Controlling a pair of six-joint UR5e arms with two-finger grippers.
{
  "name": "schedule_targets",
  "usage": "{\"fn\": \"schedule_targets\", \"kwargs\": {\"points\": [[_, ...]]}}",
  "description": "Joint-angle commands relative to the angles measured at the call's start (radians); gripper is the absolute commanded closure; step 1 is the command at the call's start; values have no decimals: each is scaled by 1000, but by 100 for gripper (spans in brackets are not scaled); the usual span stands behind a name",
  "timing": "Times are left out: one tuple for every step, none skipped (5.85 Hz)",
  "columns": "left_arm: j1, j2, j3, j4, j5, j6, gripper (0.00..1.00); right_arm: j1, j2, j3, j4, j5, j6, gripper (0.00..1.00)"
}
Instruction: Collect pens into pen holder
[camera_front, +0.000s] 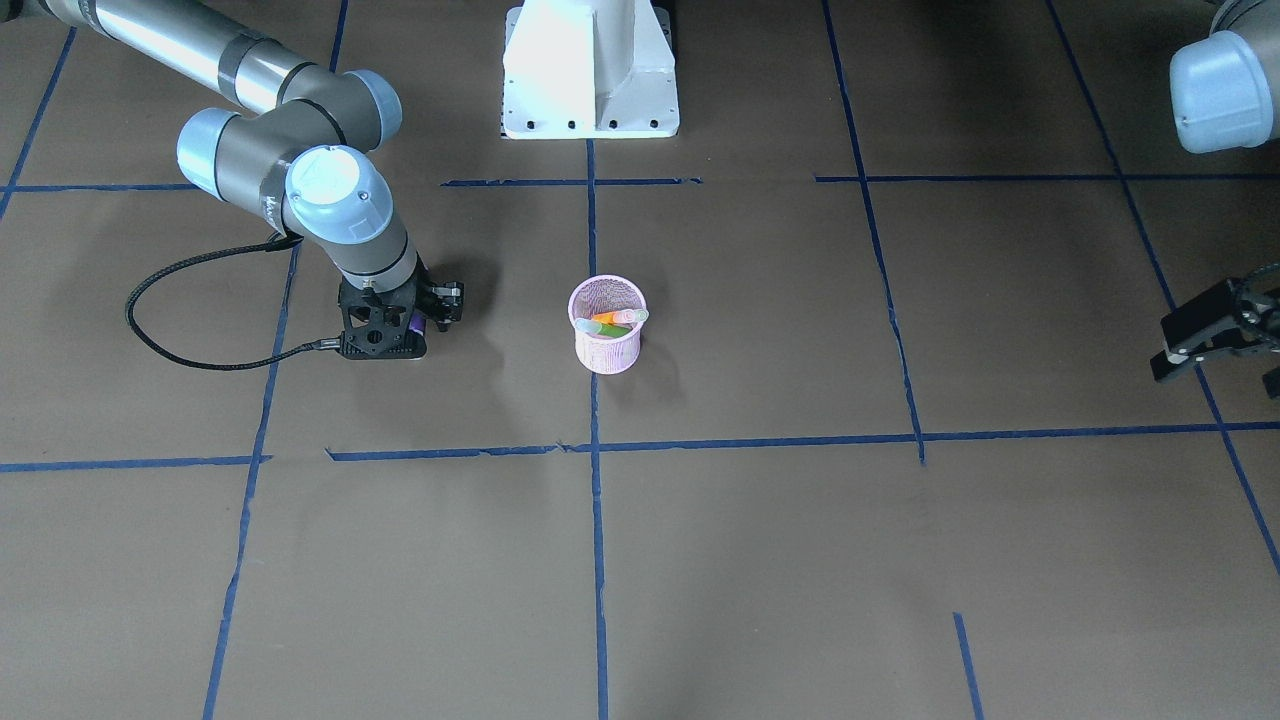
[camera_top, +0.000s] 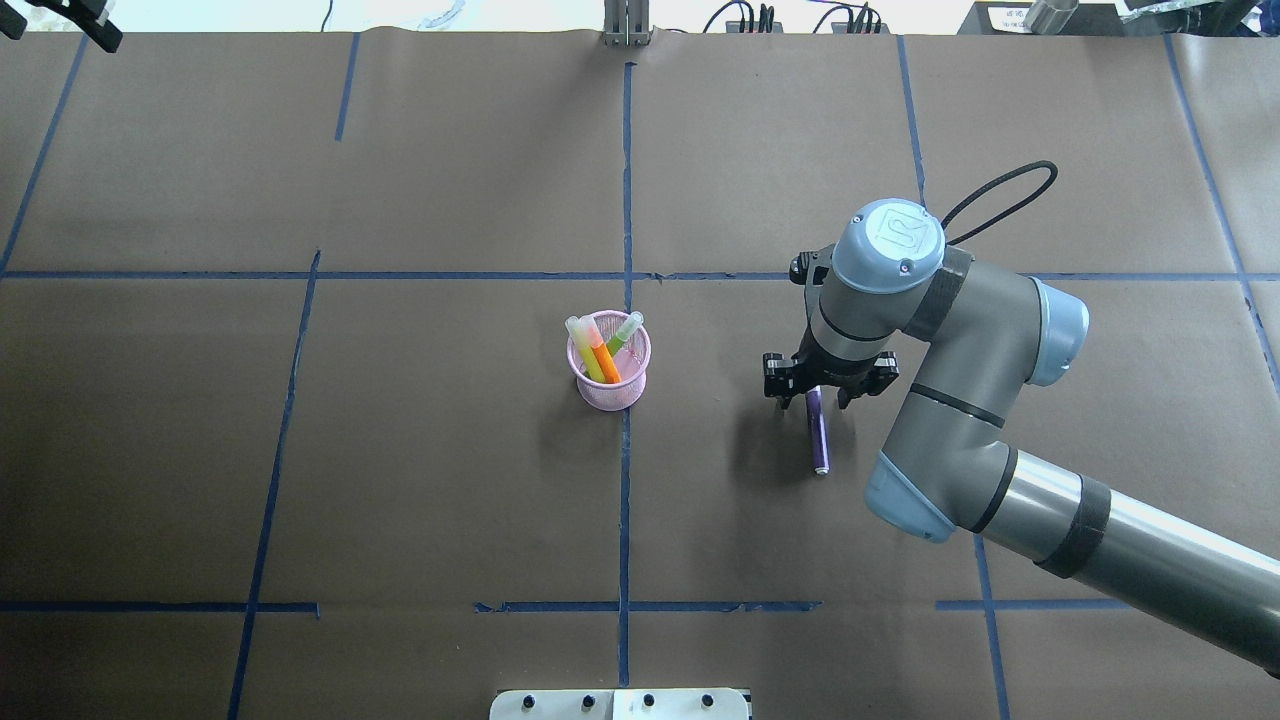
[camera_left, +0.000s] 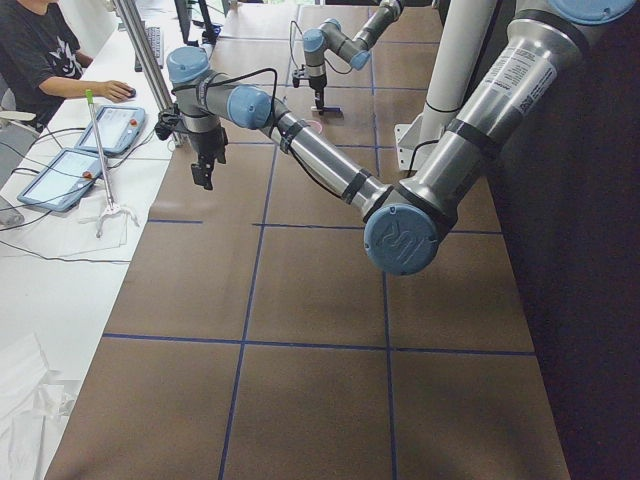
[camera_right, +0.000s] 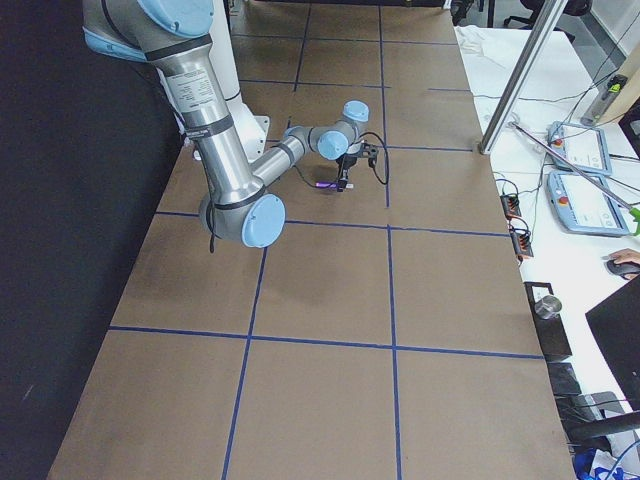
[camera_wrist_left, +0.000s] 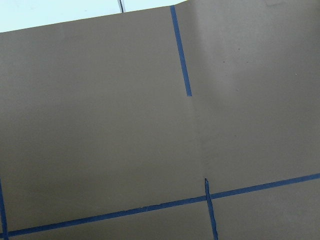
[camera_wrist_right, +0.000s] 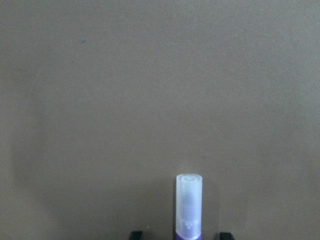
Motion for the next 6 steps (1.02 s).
{"fn": "schedule_targets", "kwargs": {"points": [[-17,1,5,6,-2,0,0,0,1,0,0,10,0,55],[-17,1,5,6,-2,1,0,1,3,2,0,15,0,60],[-17,1,5,6,-2,0,0,1,6,3,0,15,2,65],[-17,0,5,6,-2,0,0,1,6,3,0,15,0,72],[-17,0,5,6,-3,0,0,1,6,2,0,15,0,80],[-25,3,5,6,-20,0,0,1,4,2,0,15,0,93]]}}
